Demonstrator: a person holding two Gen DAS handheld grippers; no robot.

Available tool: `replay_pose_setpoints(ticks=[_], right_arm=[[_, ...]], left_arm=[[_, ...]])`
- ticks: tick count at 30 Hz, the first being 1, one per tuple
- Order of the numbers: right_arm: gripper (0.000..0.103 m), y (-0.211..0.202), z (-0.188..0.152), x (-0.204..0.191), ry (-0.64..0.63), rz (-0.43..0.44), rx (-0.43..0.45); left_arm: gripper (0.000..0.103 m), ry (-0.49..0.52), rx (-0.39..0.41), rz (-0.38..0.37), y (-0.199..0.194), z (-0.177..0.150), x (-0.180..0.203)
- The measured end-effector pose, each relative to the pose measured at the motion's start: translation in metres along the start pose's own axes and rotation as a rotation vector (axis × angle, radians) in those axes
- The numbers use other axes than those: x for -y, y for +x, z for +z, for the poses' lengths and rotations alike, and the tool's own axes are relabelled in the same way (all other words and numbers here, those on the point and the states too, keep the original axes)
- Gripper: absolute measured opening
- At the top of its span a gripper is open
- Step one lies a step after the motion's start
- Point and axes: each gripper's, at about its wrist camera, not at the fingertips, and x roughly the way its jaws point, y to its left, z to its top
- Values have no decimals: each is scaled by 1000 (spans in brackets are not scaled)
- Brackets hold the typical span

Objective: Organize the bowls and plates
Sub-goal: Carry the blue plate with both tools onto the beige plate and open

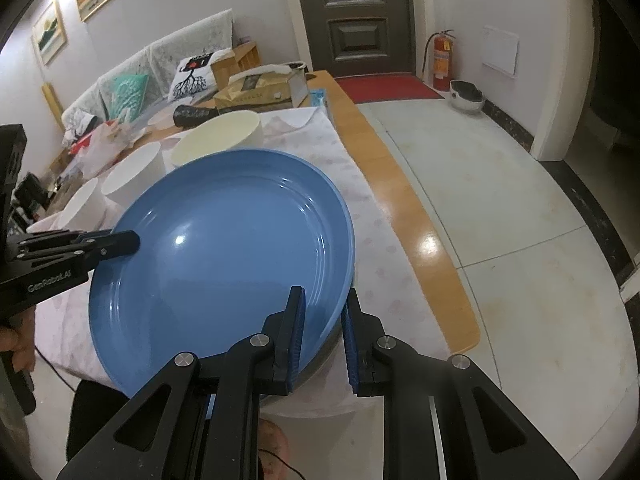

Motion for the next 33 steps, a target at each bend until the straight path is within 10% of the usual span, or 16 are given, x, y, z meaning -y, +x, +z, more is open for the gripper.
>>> replay_pose_setpoints(ticks=[33], right_arm=[[16, 13, 2, -16, -53, -48, -25]], left_arm=[[14, 31, -20, 31, 18, -3, -2]])
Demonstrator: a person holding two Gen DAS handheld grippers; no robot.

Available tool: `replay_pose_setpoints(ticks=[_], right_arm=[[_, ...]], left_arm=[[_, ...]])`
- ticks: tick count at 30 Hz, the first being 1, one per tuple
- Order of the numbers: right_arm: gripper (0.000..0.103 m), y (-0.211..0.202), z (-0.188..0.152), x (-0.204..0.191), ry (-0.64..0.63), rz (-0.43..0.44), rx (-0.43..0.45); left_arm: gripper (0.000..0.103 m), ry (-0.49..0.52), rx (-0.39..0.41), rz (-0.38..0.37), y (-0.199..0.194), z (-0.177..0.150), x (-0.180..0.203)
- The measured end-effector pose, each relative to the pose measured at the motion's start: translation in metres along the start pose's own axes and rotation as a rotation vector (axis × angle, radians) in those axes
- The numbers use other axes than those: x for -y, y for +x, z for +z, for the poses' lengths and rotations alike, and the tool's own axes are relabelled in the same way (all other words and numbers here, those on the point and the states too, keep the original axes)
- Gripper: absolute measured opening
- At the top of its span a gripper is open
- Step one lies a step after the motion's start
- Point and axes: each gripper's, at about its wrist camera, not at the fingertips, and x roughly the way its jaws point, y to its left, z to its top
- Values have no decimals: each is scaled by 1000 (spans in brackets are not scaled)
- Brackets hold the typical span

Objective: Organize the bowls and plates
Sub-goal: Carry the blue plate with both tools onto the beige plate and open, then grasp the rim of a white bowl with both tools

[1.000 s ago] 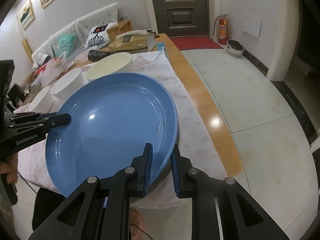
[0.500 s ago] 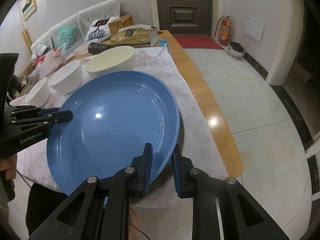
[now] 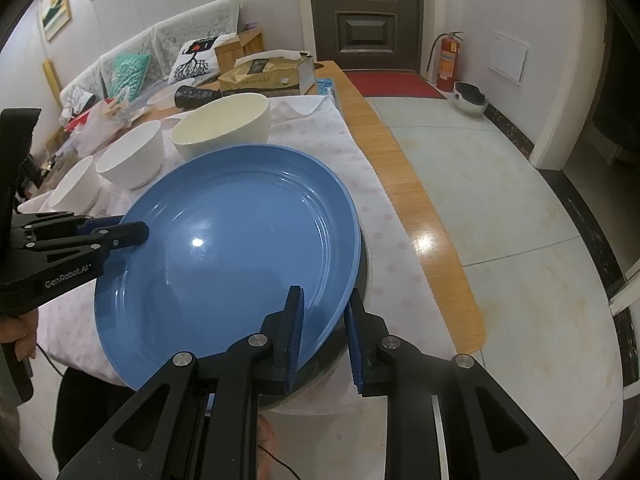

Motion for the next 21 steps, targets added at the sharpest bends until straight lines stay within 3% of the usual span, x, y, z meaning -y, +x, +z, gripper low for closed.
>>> replay_pose_setpoints(ticks=[4, 6, 12, 18, 21], right_arm=[[17, -4, 0, -3, -22, -40, 2], [26, -3, -1, -5, -41, -72, 2], [29, -1, -1, 0, -43, -62, -19], [32, -8, 1, 0, -46, -87, 16], [39, -2, -1, -7, -71, -84, -15]], left_arm=[[14, 4, -2, -9, 2, 0, 1], [14, 8, -1, -13, 2, 1, 2], [15, 6, -1, -16, 2, 1, 1], [20, -17, 19, -33, -6, 0, -5], [20, -30, 31, -43, -12, 0, -9]])
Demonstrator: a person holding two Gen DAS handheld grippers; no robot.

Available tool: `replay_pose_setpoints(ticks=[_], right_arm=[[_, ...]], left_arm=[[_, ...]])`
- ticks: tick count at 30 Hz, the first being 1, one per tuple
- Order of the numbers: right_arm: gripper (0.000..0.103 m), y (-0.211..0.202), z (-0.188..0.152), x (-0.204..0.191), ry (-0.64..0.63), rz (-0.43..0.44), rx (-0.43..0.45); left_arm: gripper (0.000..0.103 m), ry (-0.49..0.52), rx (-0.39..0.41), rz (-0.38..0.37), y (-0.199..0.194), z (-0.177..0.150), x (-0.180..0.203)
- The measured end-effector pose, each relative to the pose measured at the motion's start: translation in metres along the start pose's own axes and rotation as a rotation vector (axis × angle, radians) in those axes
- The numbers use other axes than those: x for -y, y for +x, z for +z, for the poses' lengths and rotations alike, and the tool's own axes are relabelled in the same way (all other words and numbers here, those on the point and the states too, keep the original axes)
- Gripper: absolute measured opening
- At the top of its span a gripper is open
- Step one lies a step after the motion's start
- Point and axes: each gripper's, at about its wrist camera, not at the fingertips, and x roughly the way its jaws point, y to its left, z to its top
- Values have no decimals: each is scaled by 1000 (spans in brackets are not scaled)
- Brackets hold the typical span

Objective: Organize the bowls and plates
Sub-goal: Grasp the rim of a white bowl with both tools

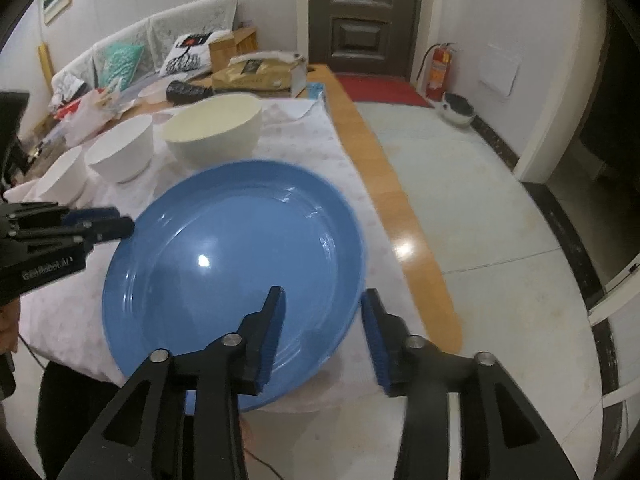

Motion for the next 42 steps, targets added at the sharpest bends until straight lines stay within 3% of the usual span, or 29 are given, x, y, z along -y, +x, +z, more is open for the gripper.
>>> replay_pose_setpoints(ticks=[6, 8, 11, 16, 19, 22, 29, 32, 37, 42], right_arm=[[38, -11, 4, -3, 6, -37, 14], [42, -20, 9, -9, 9, 8, 40], [49, -28, 18, -28, -22, 76, 80], [66, -25, 40, -72, -70, 231, 99], [75, -19, 56, -104, -90, 331, 104], [88, -9, 72, -137, -151, 364, 130], [91, 38, 104, -215, -371, 298, 109], [91, 61, 112, -230, -377, 262, 96], [91, 84, 125, -241, -332, 284, 74], [92, 98, 129, -247, -335, 271, 58]], left_arm=[[22, -25, 51, 0, -27, 3, -22], [28, -31, 75, 18, -37, 7, -35], [29, -30, 96, 47, -51, 14, -59], [39, -53, 101, 29, -70, 33, -112], [44, -39, 87, 45, -70, 51, -139], [50, -44, 66, 52, -58, 72, -163], [50, -94, -28, 10, 0, 98, -194], [50, -124, -83, 14, 26, 100, -202], [49, -172, -108, -22, 46, 98, -216], [35, -209, -133, -52, 59, 97, -224]])
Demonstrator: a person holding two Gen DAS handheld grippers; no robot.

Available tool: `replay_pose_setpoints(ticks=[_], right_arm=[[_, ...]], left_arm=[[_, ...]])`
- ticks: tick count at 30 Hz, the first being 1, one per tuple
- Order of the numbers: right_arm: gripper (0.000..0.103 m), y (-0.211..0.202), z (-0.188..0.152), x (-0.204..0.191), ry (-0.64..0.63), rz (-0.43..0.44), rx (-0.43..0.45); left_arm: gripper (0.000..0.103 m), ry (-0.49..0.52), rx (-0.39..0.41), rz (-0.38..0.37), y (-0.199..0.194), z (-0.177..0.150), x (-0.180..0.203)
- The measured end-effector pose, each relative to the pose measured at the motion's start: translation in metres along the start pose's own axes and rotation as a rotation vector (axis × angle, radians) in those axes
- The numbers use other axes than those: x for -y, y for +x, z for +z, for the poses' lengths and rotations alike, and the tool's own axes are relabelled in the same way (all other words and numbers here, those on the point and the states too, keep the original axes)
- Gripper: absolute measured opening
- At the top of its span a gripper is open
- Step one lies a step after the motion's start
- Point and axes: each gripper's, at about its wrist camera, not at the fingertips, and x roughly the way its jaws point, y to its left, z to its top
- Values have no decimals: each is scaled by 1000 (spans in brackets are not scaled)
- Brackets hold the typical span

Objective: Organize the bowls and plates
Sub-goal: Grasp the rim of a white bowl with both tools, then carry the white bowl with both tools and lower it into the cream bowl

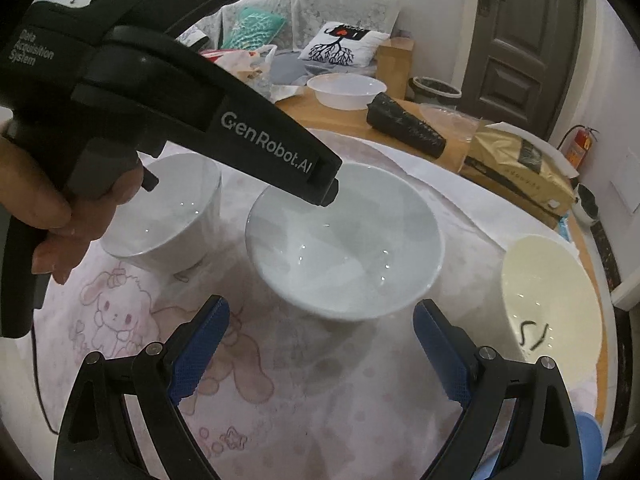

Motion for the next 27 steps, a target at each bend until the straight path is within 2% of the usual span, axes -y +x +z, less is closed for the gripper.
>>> replay_pose_setpoints(ticks=[12, 19, 27], right_arm=[[92, 29, 9, 10, -6, -40, 7], [91, 33, 13, 11, 4, -33, -14], [89, 12, 8, 8, 51, -12, 36]], left_arm=[[10, -18, -28, -14, 16, 2, -4], [9, -5, -41, 19, 16, 1, 0], [9, 22, -10, 48, -7, -4, 10]])
